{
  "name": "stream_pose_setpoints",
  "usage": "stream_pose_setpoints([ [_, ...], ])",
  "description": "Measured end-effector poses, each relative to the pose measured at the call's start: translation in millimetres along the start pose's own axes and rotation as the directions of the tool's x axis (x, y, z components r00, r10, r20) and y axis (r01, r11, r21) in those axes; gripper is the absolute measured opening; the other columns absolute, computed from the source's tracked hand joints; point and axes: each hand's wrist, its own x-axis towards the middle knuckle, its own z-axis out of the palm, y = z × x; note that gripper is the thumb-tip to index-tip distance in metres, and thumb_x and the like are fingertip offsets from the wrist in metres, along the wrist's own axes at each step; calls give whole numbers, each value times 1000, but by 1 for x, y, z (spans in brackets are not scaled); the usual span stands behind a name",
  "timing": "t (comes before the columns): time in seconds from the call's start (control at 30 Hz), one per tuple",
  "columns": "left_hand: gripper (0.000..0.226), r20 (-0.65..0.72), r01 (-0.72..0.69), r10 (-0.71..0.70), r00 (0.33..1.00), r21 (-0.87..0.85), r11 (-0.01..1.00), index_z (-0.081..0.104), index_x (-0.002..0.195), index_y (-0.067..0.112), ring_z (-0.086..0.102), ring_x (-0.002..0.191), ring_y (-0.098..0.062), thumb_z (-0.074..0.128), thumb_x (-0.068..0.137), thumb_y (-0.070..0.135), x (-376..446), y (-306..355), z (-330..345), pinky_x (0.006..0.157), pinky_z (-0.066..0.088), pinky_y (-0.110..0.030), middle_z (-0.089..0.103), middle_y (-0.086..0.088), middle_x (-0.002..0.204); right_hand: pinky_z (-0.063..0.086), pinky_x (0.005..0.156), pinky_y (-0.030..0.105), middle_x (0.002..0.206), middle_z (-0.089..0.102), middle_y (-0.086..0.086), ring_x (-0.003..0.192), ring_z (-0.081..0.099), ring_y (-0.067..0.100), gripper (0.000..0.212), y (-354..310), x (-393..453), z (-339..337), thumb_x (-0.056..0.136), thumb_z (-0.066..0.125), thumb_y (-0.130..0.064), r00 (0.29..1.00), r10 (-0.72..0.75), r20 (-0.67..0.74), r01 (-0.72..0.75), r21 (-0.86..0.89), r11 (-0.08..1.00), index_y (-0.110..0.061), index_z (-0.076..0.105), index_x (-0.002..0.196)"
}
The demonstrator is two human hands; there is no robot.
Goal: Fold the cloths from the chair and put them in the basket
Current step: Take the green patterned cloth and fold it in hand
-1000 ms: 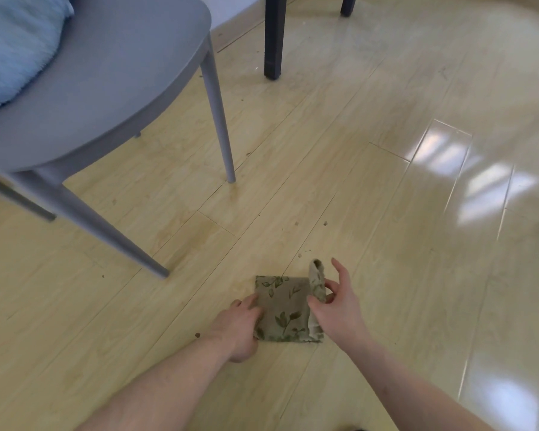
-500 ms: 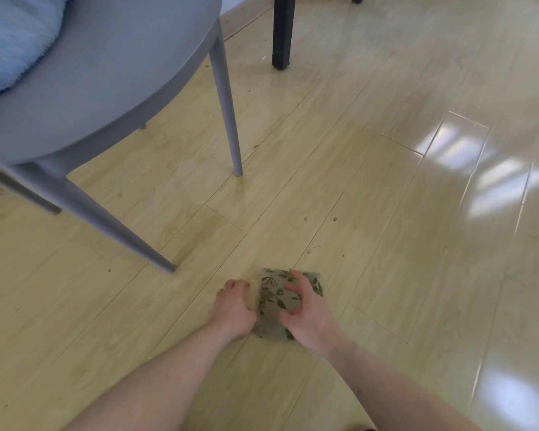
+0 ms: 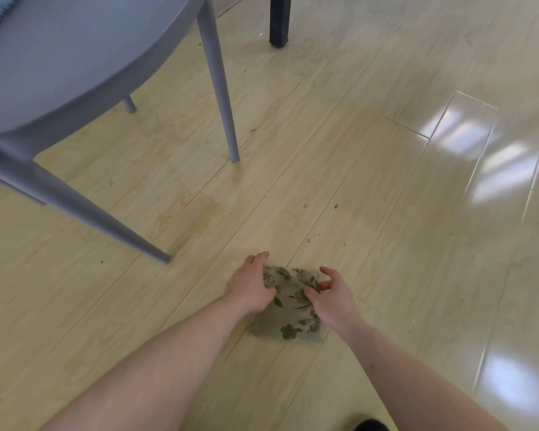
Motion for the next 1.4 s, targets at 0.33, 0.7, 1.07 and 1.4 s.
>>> stream_pose_setpoints([
  [0.33,20,-16,-29,30,999,57,998,64,104,32,57,103,-14,72,86,28,-6,-5,-5,83,48,-25,46,9,121,51,66,18,100,68,-10,94,67,8,23,5,-7,-7,85,68,-16,998,-65,28,63,67,996,-27,68,105],
  [0.7,21,-252,-196,193,948,13,980,57,95,35,61,83,-5,64,90,16,-28,13,-5,67,47,-21,62,19,101,60,66,29,92,70,-14,78,67,4,26,10,-16,-13,87,69,-8,945,-260,-196,252,-68,965,-34,66,89],
  [1.07,26,-74,-200,219,973,202,959,59,121,26,40,138,-16,60,96,21,-35,-20,14,108,48,-32,24,8,161,50,102,30,139,46,-19,120,55,6,28,40,-25,-3,88,71,-50,932,-360,39,349,-365,863,-29,77,105],
  [1.4,9,-157,-68,74,985,45,997,63,94,31,59,104,-10,69,92,38,-31,-16,11,89,53,-32,59,15,108,54,81,30,92,64,-13,88,61,8,12,30,-27,2,81,76,-27,982,-180,-57,159,-262,952,-29,66,75],
])
